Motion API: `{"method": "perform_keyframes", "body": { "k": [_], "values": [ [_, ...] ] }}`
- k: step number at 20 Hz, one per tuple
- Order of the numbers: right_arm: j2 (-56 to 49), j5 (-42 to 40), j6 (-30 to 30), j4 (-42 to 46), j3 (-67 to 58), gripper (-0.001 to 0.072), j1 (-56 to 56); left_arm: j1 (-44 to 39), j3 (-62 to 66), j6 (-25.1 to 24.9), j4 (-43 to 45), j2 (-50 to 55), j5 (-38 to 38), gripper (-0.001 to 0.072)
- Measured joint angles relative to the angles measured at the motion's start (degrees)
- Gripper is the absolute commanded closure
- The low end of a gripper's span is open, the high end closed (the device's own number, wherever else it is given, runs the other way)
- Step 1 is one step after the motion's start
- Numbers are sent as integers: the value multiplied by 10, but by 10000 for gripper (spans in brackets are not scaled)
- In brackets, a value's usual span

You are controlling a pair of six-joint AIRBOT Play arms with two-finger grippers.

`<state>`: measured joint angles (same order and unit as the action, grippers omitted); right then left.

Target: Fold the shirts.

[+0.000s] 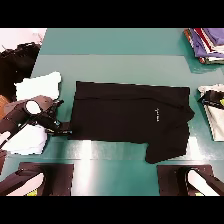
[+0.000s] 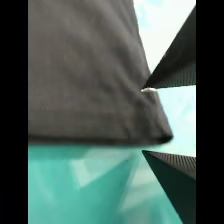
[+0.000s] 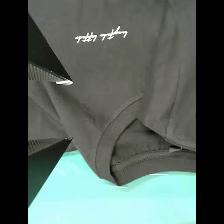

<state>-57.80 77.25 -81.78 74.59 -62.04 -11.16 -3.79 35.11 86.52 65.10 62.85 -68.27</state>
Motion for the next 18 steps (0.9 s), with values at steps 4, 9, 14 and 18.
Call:
{"method": "perform_keyframes", "body": {
  "k": [4,9,14,18],
  "values": [
    [2,22,0,7,6,317,3,0,-17,-13,-25,-3,21,684],
    [23,46,7,25,117,178,-64,0,9,-31,-41,-17,26,684],
    [4,37,38,24,252,272,-151,0,43,-38,-46,-34,32,684],
    [-33,15,57,-15,293,334,-152,0,50,-39,-46,-37,36,684]
  ]
}}
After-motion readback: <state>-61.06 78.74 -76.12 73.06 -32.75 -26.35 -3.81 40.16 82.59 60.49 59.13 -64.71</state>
